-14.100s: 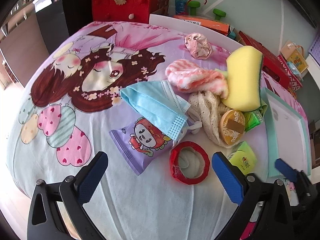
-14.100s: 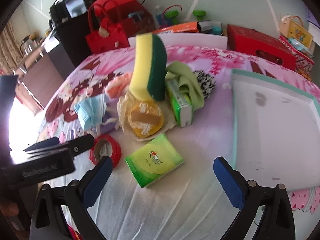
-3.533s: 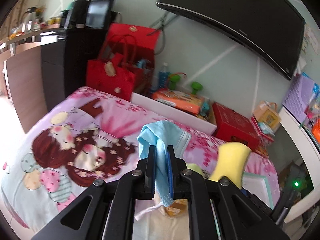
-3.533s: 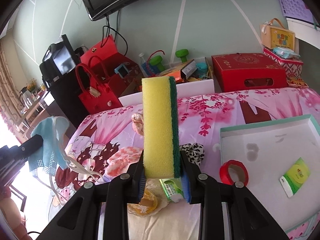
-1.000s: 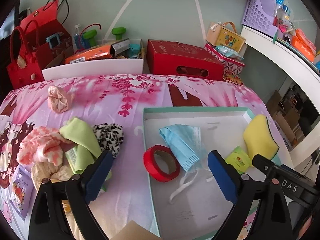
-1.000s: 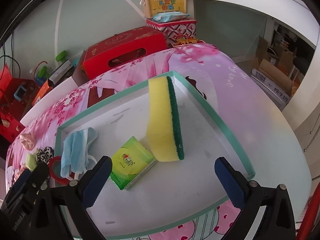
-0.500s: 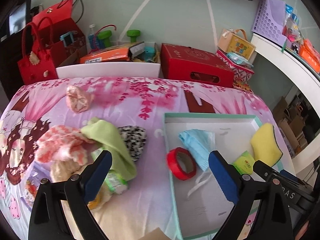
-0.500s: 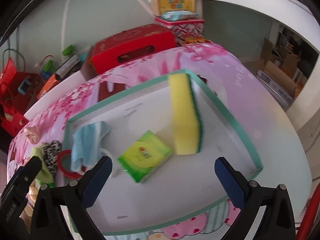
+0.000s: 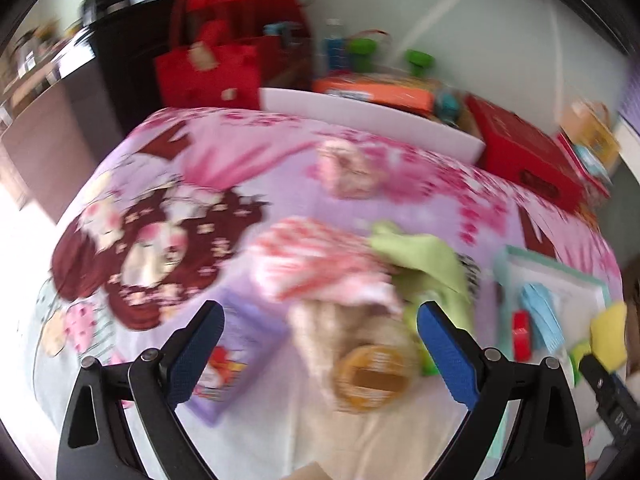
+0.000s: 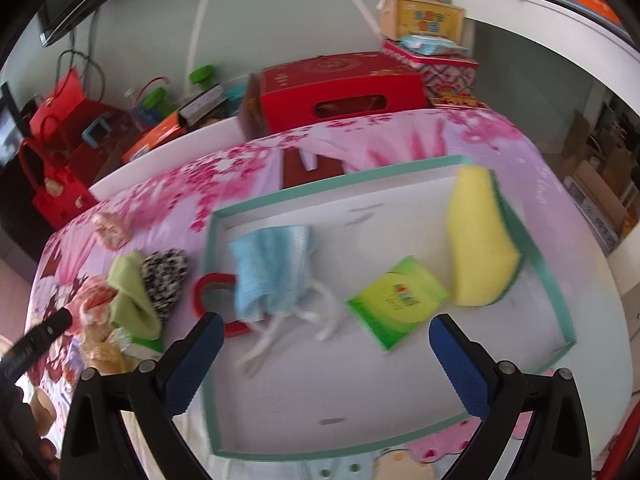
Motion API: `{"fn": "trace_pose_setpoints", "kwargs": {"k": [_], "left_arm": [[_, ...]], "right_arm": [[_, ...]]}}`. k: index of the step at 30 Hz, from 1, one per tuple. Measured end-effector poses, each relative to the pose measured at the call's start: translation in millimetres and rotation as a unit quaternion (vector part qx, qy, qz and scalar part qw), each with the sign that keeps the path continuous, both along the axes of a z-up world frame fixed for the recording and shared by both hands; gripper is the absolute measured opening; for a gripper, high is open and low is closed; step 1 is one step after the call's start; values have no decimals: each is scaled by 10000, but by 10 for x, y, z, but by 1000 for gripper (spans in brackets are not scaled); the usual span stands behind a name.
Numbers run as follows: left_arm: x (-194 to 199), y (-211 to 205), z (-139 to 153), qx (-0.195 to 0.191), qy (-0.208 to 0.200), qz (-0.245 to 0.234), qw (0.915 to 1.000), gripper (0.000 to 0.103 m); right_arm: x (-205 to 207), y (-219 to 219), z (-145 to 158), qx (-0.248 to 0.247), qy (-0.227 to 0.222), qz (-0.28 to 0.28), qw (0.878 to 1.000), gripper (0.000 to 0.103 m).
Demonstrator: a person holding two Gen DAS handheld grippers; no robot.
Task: Organize soft objects
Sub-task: 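Move both tools back over the remaining pile of items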
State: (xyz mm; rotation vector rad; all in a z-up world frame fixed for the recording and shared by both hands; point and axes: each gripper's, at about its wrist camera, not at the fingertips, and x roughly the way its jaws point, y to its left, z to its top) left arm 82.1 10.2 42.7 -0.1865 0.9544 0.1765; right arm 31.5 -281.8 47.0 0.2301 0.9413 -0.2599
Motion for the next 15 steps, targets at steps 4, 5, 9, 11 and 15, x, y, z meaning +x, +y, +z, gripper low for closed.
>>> {"fn": "trace_pose_setpoints", "kwargs": {"k": [4, 5, 9, 11, 15], "left_arm": [[-70, 293, 57, -32, -109, 426, 9990, 97], [-78, 347, 64, -38, -117, 492, 9987, 97], [-113, 539, 104, -56, -232, 704, 9972, 97], [-122, 601, 118, -63, -289, 768, 9966, 97], [-155, 711, 144, 85, -296, 826, 9961, 97]], "right_arm": [[54, 257, 9, 32, -40, 277, 9996, 103], [70, 354, 16, 33, -60, 372, 9993, 103], [104, 648, 39, 20, -159, 704, 9974, 103], [125, 800, 44, 67, -203, 890, 9958, 103], [164, 1095, 19, 127, -251, 1272, 9915, 103]]}}
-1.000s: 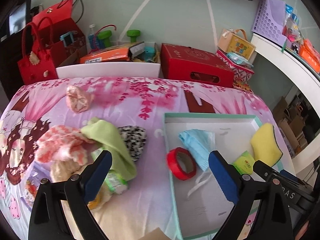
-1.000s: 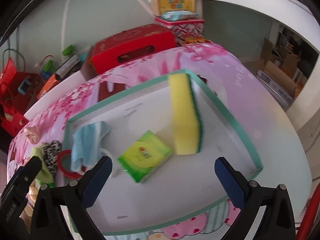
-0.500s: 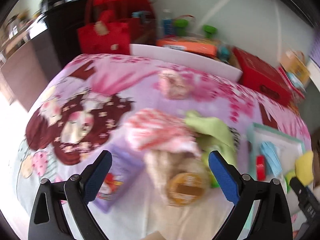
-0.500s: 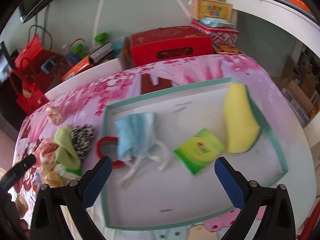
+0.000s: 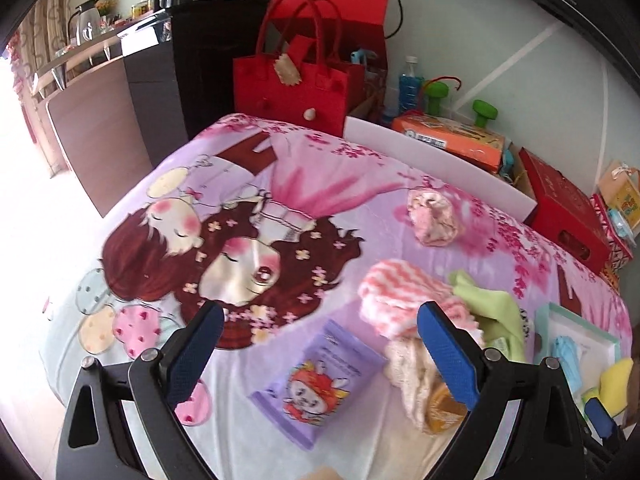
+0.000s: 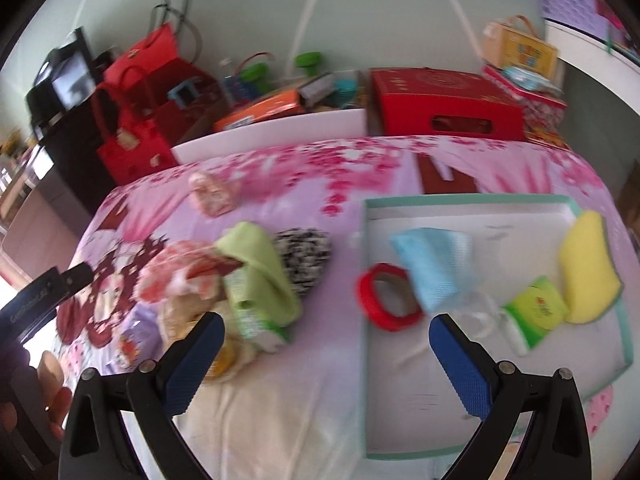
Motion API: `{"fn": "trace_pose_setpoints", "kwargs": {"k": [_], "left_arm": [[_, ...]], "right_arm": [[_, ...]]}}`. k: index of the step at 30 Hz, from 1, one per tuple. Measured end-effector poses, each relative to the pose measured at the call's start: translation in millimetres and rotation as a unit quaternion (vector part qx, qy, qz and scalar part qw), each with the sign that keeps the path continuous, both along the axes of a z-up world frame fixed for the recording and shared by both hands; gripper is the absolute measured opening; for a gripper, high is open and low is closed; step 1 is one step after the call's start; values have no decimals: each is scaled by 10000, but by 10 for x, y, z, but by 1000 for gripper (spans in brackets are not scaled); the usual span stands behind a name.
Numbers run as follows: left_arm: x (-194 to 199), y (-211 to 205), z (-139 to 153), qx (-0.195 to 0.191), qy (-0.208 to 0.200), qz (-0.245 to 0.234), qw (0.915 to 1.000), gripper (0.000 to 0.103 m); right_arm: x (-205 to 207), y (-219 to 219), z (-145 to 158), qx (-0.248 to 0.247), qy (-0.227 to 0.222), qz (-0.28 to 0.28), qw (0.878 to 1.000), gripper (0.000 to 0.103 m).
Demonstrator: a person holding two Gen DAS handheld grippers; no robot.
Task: Organize soft objects
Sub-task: 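Move both tools back over the remaining pile of items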
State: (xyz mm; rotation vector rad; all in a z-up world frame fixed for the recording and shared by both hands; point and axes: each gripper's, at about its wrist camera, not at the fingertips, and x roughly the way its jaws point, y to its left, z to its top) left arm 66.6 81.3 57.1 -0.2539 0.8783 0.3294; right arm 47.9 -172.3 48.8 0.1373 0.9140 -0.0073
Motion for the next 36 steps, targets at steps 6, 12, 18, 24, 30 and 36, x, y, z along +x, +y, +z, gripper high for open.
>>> {"fn": "trace_pose_setpoints", "kwargs": {"k": [6, 12, 18, 24, 30, 36], "left_arm": [[-64, 201, -66, 50, 67, 132, 9999, 97], [-74, 336, -269, -287, 312, 31, 9991, 97], [2, 287, -519, -272, 842, -206, 9959, 97], [48, 201, -609, -281, 1012, -474, 9933, 97], [108, 109, -717, -230, 1273, -708, 9891, 97], [136, 37, -790, -280, 1397, -940, 9853, 97]], "right_arm": [[56, 312, -78, 147, -1, 377, 9992, 103], [85, 582, -236, 112, 242, 694, 9972, 103], [68, 824, -419, -74, 473, 960, 9942, 103], [68, 937, -496, -187, 556, 1092, 9923, 99], [98, 942, -539, -189, 621, 1101, 9918, 91], [109, 999, -573, -194, 644, 1199, 9905, 85]]}}
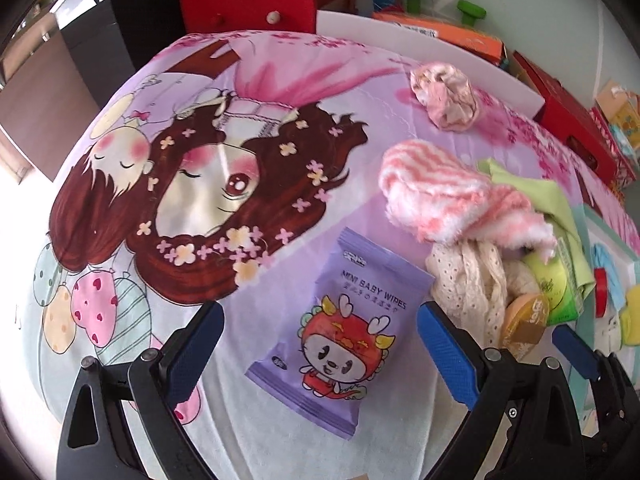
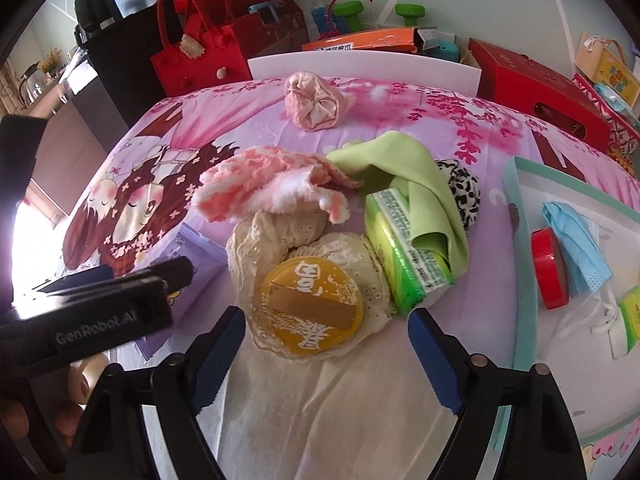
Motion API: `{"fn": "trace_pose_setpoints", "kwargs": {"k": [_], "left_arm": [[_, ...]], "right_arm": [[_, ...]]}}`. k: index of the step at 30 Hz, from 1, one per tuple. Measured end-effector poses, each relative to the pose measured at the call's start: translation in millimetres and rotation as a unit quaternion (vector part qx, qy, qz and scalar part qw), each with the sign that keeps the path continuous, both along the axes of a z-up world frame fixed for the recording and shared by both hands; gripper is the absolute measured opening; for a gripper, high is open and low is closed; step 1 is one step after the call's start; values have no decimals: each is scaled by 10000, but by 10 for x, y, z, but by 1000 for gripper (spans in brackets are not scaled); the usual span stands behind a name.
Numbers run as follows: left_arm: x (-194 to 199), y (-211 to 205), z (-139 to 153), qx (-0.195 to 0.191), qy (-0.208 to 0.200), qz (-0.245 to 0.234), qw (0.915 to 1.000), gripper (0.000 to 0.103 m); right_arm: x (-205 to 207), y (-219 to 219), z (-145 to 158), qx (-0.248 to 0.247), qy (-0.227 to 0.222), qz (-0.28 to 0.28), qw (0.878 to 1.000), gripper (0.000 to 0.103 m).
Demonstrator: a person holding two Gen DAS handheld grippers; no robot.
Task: Organize soft objects
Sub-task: 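Move both tools back over the remaining pile of items, then grasp the purple baby wipes pack with the left tool while the right tool grasps the orange round compact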
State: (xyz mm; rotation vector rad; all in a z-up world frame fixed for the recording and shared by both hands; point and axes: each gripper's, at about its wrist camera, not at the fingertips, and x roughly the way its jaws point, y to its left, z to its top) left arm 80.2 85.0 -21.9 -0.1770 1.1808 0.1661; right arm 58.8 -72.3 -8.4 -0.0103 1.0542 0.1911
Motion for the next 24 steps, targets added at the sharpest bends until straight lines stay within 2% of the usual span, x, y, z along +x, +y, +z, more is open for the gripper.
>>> {"fn": "trace_pose_setpoints", "kwargs": {"k": [3, 12, 14, 18, 20, 24], "left_arm": [[12, -34, -44, 88, 69, -61, 9999, 97], [70, -85, -181, -29, 227, -195, 9995, 95], [65, -92, -193, 9, 243, -227, 9994, 84], [107, -153, -221, 48, 207, -269, 9994, 76], [97, -156, -206, 36, 162, -278, 9995, 64], [107, -173, -184, 66, 115, -313, 9994, 60]], "right_arm": [[7, 23, -22, -9, 21, 39, 10000, 81], [34, 36, -92, -38, 81, 52, 9999, 70], [35, 49, -105, -50, 82, 64, 9999, 66], [47, 56, -125, -47, 90, 74, 9999, 62], [49, 54, -132, -32, 96, 75, 9999, 62], [56, 54, -147, -15, 114, 75, 9999, 62]]}}
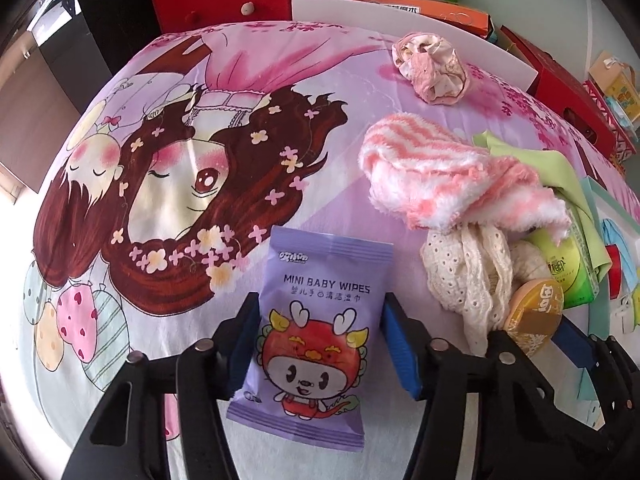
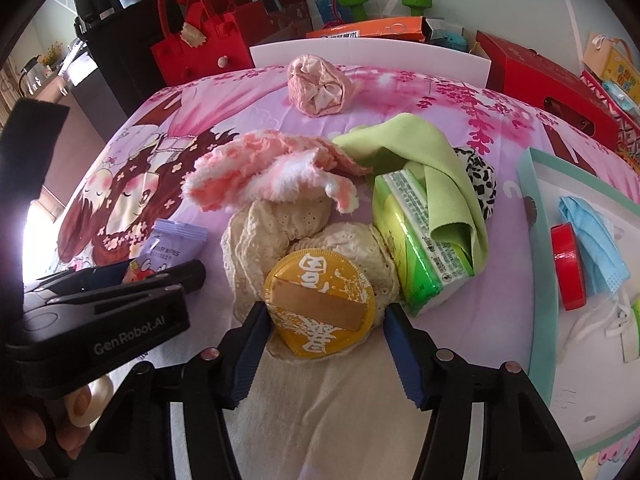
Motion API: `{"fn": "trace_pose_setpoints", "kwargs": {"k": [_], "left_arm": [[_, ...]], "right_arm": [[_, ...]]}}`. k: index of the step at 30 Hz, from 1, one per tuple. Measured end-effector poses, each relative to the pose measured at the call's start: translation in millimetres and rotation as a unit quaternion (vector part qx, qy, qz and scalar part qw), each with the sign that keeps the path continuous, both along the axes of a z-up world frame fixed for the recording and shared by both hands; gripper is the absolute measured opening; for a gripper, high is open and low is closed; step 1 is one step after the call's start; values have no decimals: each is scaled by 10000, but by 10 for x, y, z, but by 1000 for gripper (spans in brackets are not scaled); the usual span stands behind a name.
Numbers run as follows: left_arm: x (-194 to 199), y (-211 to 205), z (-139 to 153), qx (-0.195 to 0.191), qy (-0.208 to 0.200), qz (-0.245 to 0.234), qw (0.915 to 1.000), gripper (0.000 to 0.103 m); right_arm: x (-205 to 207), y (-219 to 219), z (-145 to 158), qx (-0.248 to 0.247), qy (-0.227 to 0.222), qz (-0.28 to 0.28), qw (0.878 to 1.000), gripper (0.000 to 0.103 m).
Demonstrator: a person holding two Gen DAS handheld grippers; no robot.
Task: Organize soft objects
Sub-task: 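Grasp the purple baby wipes pack with the left tool while the right tool grasps the orange round compact, then carry the wipes pack and orange compact into the tray and open both tools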
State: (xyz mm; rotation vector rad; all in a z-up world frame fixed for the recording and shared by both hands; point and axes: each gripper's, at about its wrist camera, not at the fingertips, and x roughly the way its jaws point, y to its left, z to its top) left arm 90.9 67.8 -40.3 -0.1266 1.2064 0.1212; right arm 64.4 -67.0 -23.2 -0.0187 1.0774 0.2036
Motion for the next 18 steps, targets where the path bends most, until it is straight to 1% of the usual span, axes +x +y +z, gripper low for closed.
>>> {"fn": "trace_pose_setpoints", "kwargs": {"k": [3, 7, 10, 18], "left_arm": [[0, 8, 31, 4, -52, 15, 10000, 57], [-36, 76, 98, 28, -144, 120, 9998, 56], [-59, 143, 151, 22, -240, 196, 9995, 56], [-153, 195, 444, 88, -624, 278, 9976, 55]], "right_arm": [[2, 1, -7, 11, 3, 8, 10000, 61], [-1, 4, -6, 37, -6, 21, 10000, 55], [-12, 8, 22, 51, -51, 38, 10000, 54], [-43, -45, 114, 140, -139, 14, 9998, 53]]}}
